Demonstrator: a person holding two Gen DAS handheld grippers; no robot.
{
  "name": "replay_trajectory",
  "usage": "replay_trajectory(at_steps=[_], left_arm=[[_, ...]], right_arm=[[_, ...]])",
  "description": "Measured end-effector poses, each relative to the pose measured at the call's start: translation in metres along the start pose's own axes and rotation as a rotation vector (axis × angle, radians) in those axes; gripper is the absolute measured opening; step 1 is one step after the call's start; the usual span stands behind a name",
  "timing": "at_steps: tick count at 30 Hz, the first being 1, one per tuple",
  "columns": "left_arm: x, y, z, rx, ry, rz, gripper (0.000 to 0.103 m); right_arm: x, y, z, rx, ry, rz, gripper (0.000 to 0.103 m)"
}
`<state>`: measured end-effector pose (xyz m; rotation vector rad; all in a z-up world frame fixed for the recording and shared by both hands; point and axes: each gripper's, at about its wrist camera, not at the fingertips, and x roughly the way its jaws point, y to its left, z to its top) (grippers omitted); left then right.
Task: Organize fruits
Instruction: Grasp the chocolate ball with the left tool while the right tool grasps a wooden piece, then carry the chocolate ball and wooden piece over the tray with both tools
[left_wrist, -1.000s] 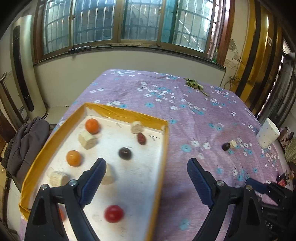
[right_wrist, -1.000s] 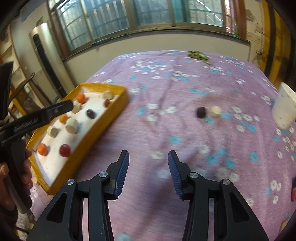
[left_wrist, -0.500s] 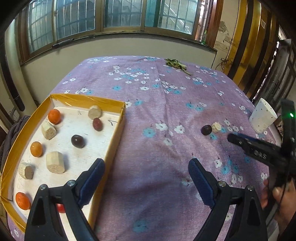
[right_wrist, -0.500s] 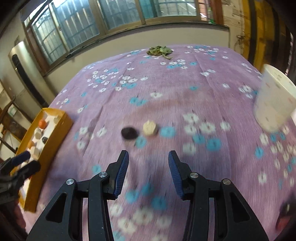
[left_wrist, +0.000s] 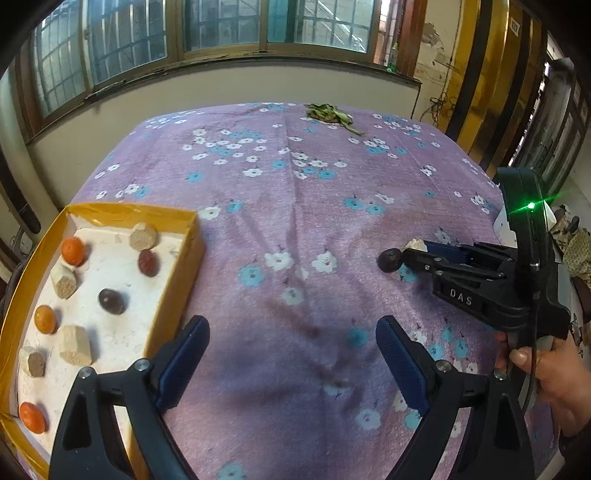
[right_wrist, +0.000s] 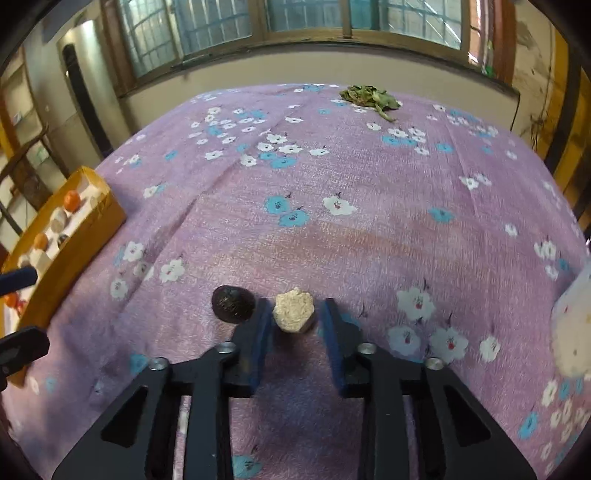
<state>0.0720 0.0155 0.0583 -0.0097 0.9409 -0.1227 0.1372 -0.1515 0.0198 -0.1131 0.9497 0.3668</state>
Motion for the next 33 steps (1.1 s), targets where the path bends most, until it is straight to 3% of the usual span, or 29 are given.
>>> replay_trajectory(at_steps=[7,9,14,15,18,26,33], left_arm=[[0.034,-0.044,0.022,0.080,0.025,-0.065,0.093],[0.046,-0.058,0.028,0.112,0.033,-0.081,0.077],[0.074,-0.084,0.034,0.162,0.081,-0.110,0.053],[0.079,-0.086,0.034,0.161,0.090,-0.114,0.042],[0.083,-0.088,0.035,0.162,0.065,-0.112,0.025],[0.064,-0.064,0.028,0.075,0.029,-0.139,0.025],[0.026,-0.044,-0.003,0.062,0.004,-0.130,0.025]], right_arm=[[-0.032,-0.030,-0.027,0.169,-0.021,0.005,0.023],[-0.038,-0.035,-0.036,0.185,-0.014,0.003,0.023],[-0.046,-0.047,-0.052,0.245,-0.003,0.018,0.024],[-0.046,-0.048,-0.053,0.252,-0.005,0.020,0.024],[-0.051,-0.051,-0.056,0.266,-0.010,0.020,0.024],[-0.061,-0.042,-0.065,0.250,-0.023,-0.016,0.024],[-0.078,-0.015,-0.077,0.217,-0.053,-0.038,0.024]])
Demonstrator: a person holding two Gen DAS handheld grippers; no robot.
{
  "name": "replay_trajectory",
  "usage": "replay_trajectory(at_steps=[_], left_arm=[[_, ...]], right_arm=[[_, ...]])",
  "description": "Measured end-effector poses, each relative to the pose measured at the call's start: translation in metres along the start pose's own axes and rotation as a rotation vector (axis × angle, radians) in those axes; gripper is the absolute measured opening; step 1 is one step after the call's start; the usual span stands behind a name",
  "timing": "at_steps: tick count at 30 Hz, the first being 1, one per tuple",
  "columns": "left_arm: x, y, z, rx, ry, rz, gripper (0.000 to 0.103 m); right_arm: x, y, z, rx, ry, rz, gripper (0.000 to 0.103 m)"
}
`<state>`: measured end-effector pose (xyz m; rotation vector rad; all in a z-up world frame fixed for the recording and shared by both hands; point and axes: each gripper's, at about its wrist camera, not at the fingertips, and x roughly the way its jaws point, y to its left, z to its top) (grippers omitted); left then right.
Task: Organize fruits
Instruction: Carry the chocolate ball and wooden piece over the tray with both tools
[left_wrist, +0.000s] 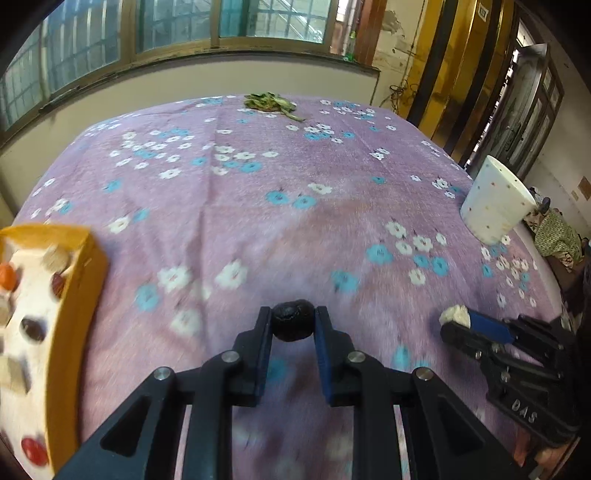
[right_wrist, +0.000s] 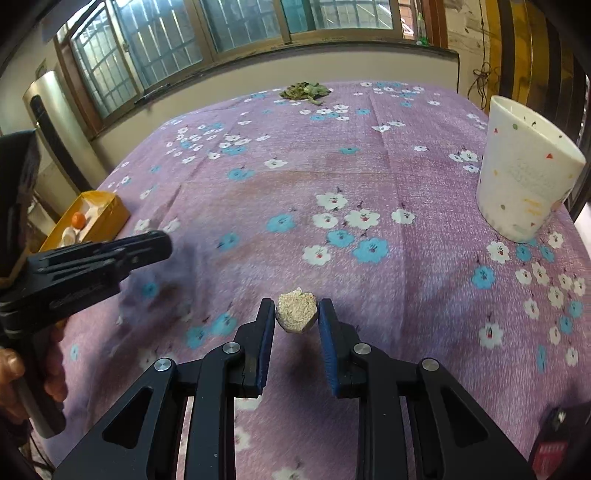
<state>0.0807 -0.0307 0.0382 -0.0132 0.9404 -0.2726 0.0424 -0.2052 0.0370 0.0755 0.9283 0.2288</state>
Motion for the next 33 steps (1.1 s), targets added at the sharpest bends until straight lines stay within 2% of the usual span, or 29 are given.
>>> replay_trajectory(at_steps=[8,16,25,33], left_arm=[[-0.035,0.014,-0.035,-0.018,-0.002,-0.001,0.025],[-0.057,0.035,-0.048,-0.033,-0.021,-0.020,0.025],[-0.080,0.066,-0.051,-0.064,-0.056,-0.037,0.025],[-0.102,0.118,-0.050,-0.123,-0.085,-0.016,0.025]], right_arm=[[-0.016,0.028,-0.022,-0.004,-0.007,-0.010,0.024],[-0.012,0.059,-0.033,0.002,0.020,-0.005,0.024],[-0.010,0.116,-0.019,-0.069,0.006,0.029,0.023],[-0.003,0.176,-0.001,-0.137,-0.005,0.081,0.023]])
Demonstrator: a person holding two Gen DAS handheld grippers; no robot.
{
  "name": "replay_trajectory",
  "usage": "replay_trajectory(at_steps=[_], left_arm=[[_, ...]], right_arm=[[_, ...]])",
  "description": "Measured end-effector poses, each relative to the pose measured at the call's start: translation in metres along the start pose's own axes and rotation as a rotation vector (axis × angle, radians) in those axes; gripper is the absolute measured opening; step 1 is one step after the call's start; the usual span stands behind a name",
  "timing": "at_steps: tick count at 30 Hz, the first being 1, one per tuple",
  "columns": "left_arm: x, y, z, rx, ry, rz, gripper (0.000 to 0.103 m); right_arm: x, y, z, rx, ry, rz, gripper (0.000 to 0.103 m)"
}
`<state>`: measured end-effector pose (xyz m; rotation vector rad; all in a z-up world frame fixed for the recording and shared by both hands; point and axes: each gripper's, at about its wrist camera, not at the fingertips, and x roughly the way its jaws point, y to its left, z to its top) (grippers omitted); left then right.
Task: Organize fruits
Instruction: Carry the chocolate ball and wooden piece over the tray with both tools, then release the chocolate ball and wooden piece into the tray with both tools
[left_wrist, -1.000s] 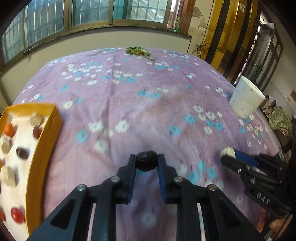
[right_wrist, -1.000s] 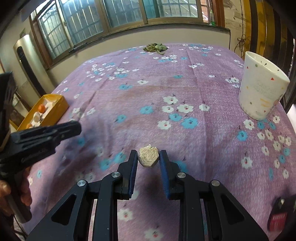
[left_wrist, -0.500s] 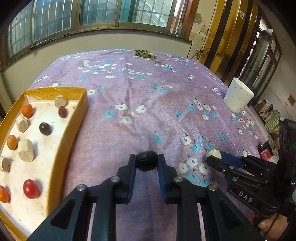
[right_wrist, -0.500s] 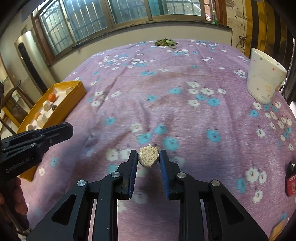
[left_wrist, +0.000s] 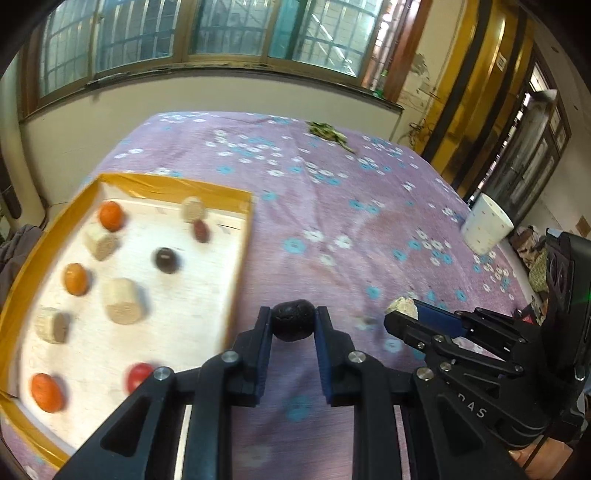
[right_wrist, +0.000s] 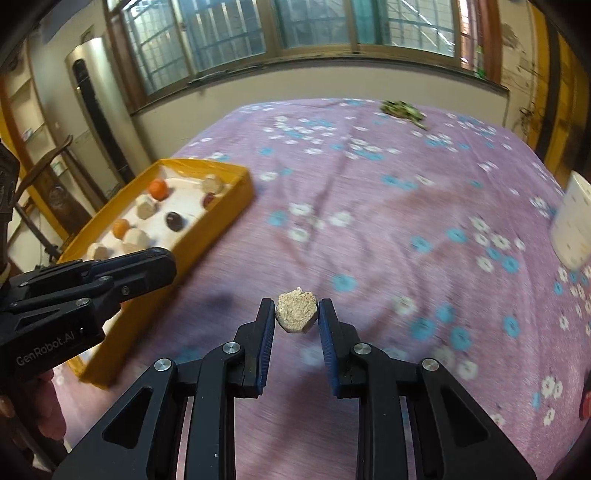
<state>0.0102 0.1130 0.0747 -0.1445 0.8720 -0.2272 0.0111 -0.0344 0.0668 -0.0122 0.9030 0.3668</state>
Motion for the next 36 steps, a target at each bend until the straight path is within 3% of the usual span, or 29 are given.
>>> replay_trajectory(at_steps=[20,30,36], left_arm=[[-0.025,0.127,0.016,-0.049,-0.009,0.083,0.025],[-0.021,0.147,-0.009,-0.074,0.047,0.057,0.025],[-0.008,0.149,-0.016,-0.065,0.088,0.048,0.025]], right_arm=[[0.042,0.104,0.044,-0.075,0.019,0.094,0.023],[0.067,0.141,0.037,-0.128,0.087,0.126,0.023],[0.079,0.146,0.033,-0.093,0.110,0.117,0.023]])
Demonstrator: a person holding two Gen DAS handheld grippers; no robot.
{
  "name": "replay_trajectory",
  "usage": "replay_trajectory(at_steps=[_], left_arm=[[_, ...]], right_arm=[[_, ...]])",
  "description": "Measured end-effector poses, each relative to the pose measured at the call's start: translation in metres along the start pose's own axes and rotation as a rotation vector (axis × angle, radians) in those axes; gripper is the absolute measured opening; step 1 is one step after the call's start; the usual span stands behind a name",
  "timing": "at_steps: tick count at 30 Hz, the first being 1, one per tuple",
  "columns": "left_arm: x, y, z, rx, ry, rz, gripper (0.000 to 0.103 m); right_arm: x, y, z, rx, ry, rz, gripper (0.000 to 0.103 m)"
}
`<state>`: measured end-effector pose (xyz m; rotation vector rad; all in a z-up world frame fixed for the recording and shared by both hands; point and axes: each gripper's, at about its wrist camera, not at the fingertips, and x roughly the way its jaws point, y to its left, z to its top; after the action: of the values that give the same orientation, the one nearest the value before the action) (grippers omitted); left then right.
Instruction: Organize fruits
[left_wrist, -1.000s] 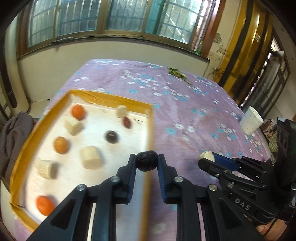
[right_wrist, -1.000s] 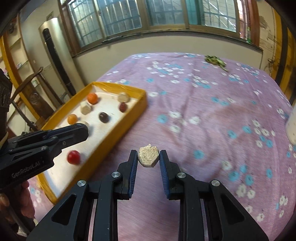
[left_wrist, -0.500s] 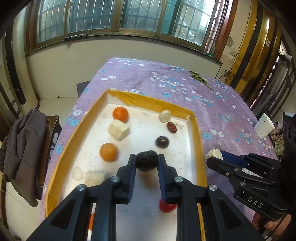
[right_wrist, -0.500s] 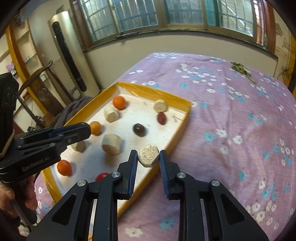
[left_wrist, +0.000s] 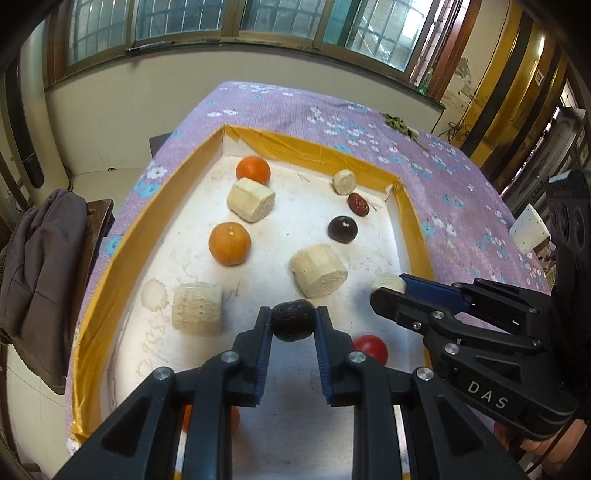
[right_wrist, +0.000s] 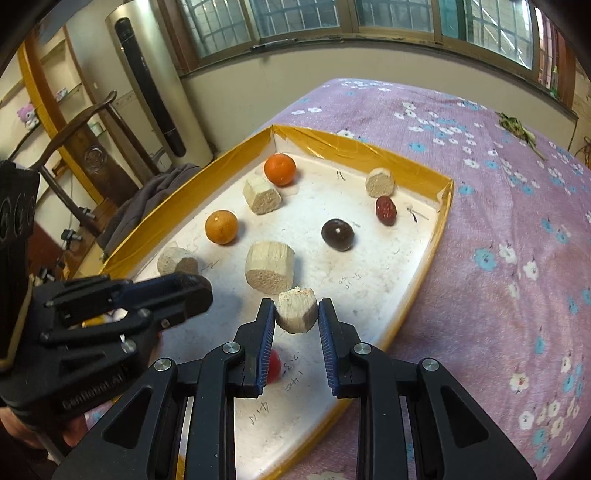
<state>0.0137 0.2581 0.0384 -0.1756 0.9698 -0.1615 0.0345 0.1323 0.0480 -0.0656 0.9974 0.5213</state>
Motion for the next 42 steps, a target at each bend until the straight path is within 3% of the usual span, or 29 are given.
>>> replay_trajectory(at_steps=[8,22,27,34,42], left_arm=[[0.014,0.004,0.005,0.026,0.023,0.014,0.025],[0.028,0.010,0.008,0.031,0.039,0.067,0.027],[0.025,0.009,0.008,0.041,0.041,0.094,0.049],[0.011,0.013,0.006,0.018,0.000,0.122,0.054],[-0.029,0.014,-0.006,-0.031,-0.117,0.243,0.081]], right_arm=[[0.013,-0.002,-0.003,0.051,0.015,-0.042,0.023],[0.027,0.002,0.001,-0.026,0.024,-0.114,0.023],[0.022,0.002,0.000,-0.025,0.020,-0.118,0.023],[-0.002,-0.008,-0.007,0.007,-0.017,-0.128,0.024],[-0.040,-0.006,-0.025,-0.022,-0.064,-0.116,0.033]])
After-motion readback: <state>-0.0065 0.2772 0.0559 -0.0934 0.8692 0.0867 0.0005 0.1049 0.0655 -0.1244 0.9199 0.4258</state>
